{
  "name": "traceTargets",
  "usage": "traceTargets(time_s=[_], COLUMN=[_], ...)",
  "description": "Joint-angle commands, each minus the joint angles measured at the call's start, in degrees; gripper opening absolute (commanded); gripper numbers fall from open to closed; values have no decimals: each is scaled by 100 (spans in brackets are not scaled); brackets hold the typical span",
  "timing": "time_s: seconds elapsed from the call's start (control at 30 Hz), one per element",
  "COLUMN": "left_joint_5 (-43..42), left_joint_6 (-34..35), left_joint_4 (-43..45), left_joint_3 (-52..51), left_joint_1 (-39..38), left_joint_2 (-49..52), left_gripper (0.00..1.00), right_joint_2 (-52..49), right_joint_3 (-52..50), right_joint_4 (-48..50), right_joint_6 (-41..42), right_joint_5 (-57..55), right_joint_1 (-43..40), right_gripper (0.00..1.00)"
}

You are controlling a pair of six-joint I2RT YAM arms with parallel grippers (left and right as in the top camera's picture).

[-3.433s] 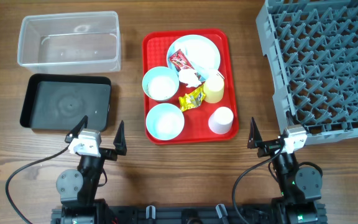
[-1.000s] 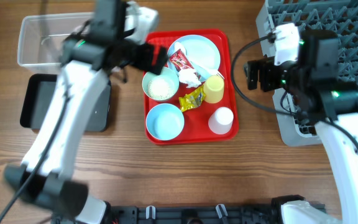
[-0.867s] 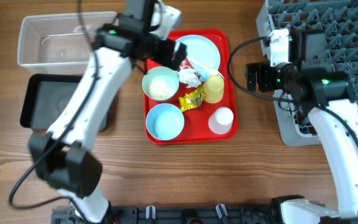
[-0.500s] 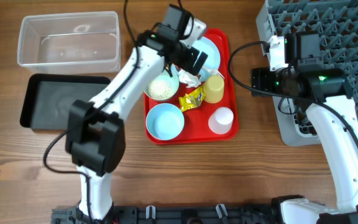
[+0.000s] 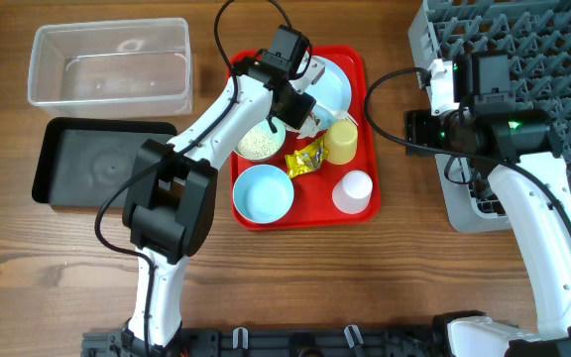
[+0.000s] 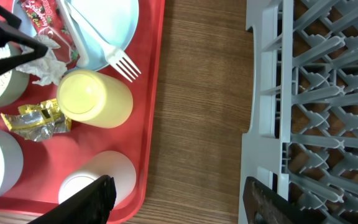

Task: Sort waste into correct bins and load items into the dishwasher rack
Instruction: 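Reach the left gripper to the tissues on the blue plate and grasp, then carry the tissues with the left gripper into the clear bin and release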

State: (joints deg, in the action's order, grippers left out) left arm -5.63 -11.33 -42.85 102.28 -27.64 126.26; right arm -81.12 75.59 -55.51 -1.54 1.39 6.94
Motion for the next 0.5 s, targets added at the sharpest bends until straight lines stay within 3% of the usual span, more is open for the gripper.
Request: traceTargets(time_s=[0.0, 0.07, 0.13, 0.23, 0.47], left_joint_5=[-267, -269, -269, -269, -289], left_joint_6=[-24, -24, -24, -24, 374], left_joint_4=[-98, -162, -199, -144, 155], left_joint_3=[81, 81, 81, 83, 94], left_joint_1=[11, 9, 9, 9, 11], left_joint_2=[302, 400, 492, 509, 175], left_gripper=[52, 49, 39, 4, 4], right_joint_2=[-4, -4, -4, -4, -4], right_joint_3=[116, 116, 116, 116, 116], right_joint_4=[-7, -7, -7, 2, 2], right_joint_6=[20, 22, 20, 20, 22], right_joint_5=[-79, -79, -79, -79, -76], right_joint_1=[-22, -22, -22, -22, -22], right_gripper=[68, 68, 68, 68, 68])
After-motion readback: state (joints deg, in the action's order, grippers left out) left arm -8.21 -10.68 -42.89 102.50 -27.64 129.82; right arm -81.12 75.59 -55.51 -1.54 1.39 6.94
